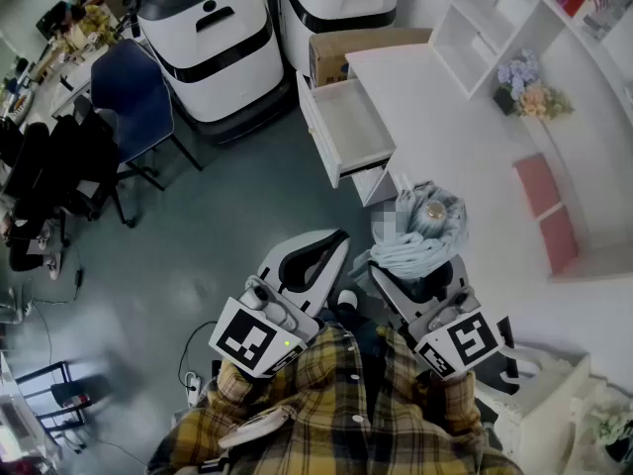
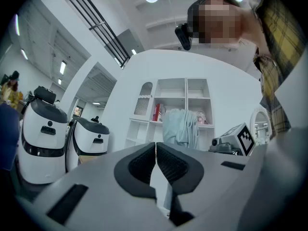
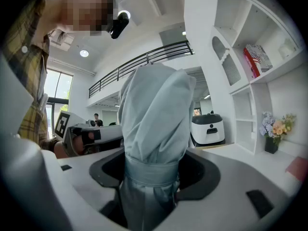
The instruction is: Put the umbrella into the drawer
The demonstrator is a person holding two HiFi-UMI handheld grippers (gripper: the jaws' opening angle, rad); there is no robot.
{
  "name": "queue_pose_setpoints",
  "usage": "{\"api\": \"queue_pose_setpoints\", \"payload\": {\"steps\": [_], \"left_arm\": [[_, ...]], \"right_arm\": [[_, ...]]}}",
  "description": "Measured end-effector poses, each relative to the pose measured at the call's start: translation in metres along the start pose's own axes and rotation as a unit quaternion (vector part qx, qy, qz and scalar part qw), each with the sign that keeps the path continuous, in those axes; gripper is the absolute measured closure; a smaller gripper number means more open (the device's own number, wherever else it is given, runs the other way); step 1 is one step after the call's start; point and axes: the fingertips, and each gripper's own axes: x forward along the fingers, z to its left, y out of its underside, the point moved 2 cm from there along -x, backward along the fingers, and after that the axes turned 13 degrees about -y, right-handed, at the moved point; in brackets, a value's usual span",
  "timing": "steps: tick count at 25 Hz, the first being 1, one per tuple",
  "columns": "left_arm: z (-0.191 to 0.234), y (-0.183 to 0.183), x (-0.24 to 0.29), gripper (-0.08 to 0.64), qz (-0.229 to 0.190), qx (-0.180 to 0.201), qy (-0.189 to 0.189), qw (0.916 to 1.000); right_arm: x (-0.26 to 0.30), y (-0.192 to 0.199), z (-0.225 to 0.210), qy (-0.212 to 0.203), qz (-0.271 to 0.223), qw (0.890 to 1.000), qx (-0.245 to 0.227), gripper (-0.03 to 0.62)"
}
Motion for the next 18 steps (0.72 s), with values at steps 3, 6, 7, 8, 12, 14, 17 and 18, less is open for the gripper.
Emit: {"api": "queue_pose_setpoints", "payload": {"steps": [3,6,7,8,12,14,17,18], "left_arm": [[-0.003,-0.001,0.001,0.537,-0.005,0.0,0.004,1.0],[-0.007,0.0,0.003,0.537,-0.005,0.004,0.005,1.0],[-0.008,0.001,0.004,0.537,-0.005,0.004,0.004,1.0],[-0.01,0.001,0.005,0.537,-0.005,0.005,0.003,1.0],[-0.017,0.0,0.012,0.537,-0.009,0.009,0.002,0.9999],[-0.021,0.001,0.015,0.537,-0.012,0.012,-0.001,0.9999],[-0.026,0.003,0.02,0.537,-0.015,0.015,-0.009,0.9997],[-0.028,0.004,0.02,0.537,-0.016,0.016,-0.013,0.9996]], "right_arm": [[0.0,0.001,0.001,-0.003,0.001,1.0,-0.002,0.282],[-0.002,0.001,-0.001,-0.007,-0.002,1.0,-0.001,0.282],[-0.003,0.001,-0.002,-0.008,-0.002,1.0,0.001,0.282],[-0.005,0.0,-0.003,-0.009,-0.002,1.0,0.002,0.282],[-0.014,-0.001,-0.011,-0.013,-0.005,1.0,0.007,0.282],[-0.018,0.0,-0.016,-0.016,-0.009,1.0,0.009,0.282],[-0.026,0.0,-0.023,-0.021,-0.013,1.0,0.006,0.282],[-0.027,0.0,-0.025,-0.024,-0.013,1.0,0.004,0.282]]}}
